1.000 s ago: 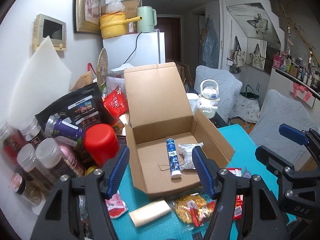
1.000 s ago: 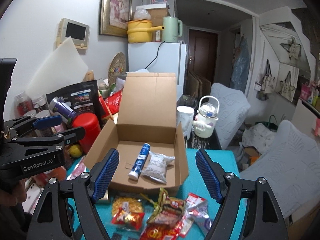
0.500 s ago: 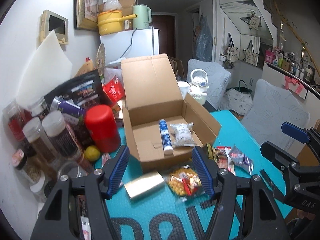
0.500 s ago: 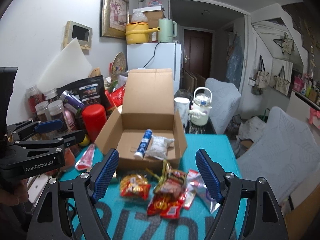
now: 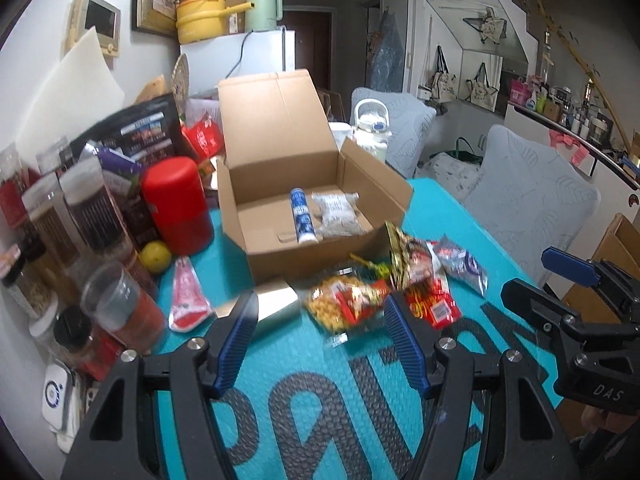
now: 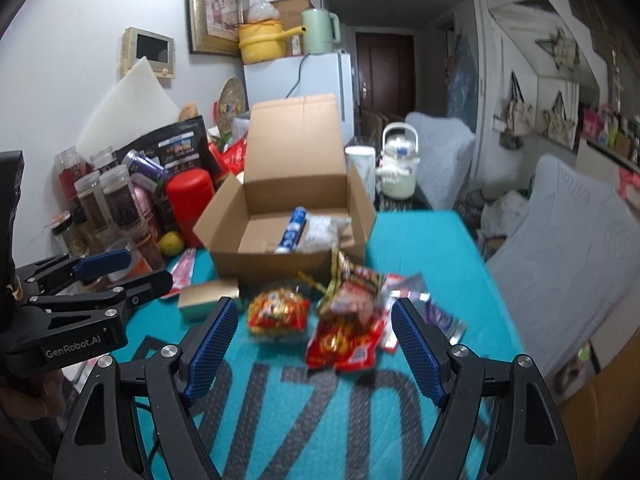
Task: Organize snacks
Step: 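Withdraw both grippers from the box back toward the remaining snacks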
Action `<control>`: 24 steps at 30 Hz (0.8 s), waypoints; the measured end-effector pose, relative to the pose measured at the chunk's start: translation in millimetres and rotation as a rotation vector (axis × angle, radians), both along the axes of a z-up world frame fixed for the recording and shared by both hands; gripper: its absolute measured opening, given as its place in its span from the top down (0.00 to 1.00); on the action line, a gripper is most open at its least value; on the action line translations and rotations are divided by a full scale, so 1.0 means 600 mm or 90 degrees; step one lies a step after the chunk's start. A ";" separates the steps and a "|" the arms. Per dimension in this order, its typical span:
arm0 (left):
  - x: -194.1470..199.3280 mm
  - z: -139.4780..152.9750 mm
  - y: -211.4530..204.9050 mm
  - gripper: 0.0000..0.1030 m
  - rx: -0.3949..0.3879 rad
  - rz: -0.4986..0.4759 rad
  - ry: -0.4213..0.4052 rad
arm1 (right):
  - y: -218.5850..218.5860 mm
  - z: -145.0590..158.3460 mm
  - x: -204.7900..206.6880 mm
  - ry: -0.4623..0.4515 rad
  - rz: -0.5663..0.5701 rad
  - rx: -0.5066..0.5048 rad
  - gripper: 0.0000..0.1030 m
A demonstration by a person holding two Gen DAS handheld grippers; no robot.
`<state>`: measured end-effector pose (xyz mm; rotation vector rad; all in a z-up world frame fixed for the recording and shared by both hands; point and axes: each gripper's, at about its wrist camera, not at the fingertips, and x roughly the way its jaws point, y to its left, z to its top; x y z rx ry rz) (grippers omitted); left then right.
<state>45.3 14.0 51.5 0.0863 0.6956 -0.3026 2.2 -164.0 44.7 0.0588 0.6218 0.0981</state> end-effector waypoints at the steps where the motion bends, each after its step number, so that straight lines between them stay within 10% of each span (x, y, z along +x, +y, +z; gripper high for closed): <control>1: -0.004 -0.008 0.000 0.37 0.003 -0.001 0.005 | 0.000 -0.005 -0.002 0.004 -0.001 0.002 0.23; 24: 0.002 -0.142 0.010 0.37 -0.042 -0.005 0.121 | -0.019 -0.171 0.014 0.131 -0.007 0.075 0.15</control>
